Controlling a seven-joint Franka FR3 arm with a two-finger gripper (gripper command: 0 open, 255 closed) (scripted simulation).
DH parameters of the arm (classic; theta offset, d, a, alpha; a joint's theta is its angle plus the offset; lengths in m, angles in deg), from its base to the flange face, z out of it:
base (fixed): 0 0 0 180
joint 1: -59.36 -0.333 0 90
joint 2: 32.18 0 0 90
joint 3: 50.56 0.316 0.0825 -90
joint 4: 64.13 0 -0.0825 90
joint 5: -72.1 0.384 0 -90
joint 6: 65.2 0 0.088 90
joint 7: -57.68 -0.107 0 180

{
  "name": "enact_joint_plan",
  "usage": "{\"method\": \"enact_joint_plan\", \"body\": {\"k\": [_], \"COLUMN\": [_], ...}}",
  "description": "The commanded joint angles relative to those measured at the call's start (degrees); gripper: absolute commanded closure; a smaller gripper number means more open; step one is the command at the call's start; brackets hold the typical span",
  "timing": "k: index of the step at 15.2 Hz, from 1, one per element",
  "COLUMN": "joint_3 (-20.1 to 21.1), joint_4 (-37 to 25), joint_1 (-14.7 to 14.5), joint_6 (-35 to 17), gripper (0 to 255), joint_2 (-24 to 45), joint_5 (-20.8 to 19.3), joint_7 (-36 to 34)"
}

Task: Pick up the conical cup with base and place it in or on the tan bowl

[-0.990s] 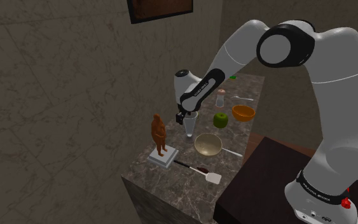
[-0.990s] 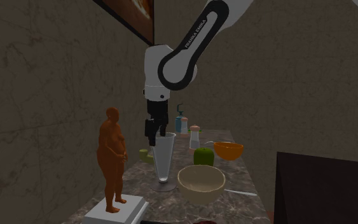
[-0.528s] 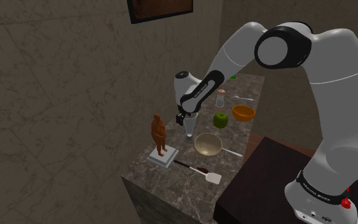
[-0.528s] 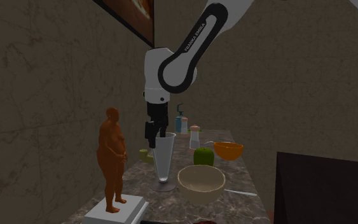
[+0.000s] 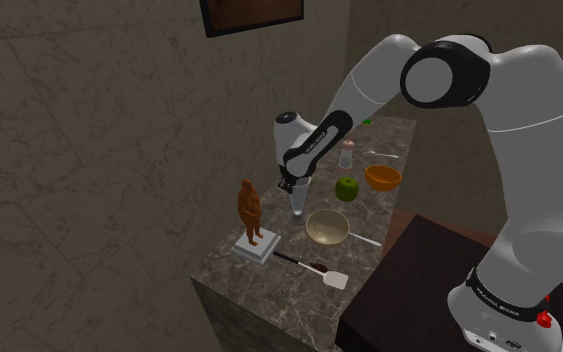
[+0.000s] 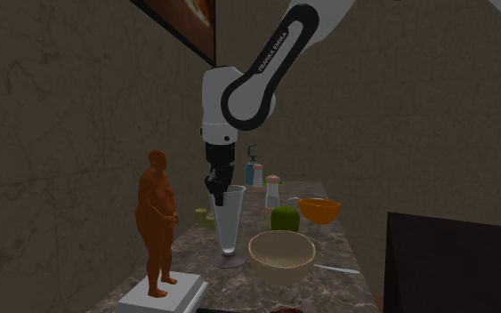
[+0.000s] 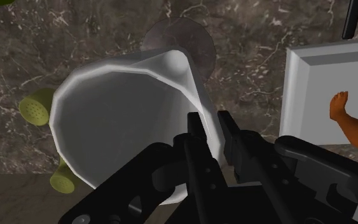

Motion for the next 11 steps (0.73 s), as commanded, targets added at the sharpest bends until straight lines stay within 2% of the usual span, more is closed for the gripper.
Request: {"method": "enact_joint_plan", "body": {"k": [1,11], "joint_3": [-0.04,0.9], "joint_4": [0.03,0.41], "joint_1": [0.02,0.6], "joint_6": [-0.01,4.12], "gripper": [255,255], "joint_2": [0.01,-4.56], "joint_5": [-0.01,1.23], "joint_7": [-0.01,1.52]}}
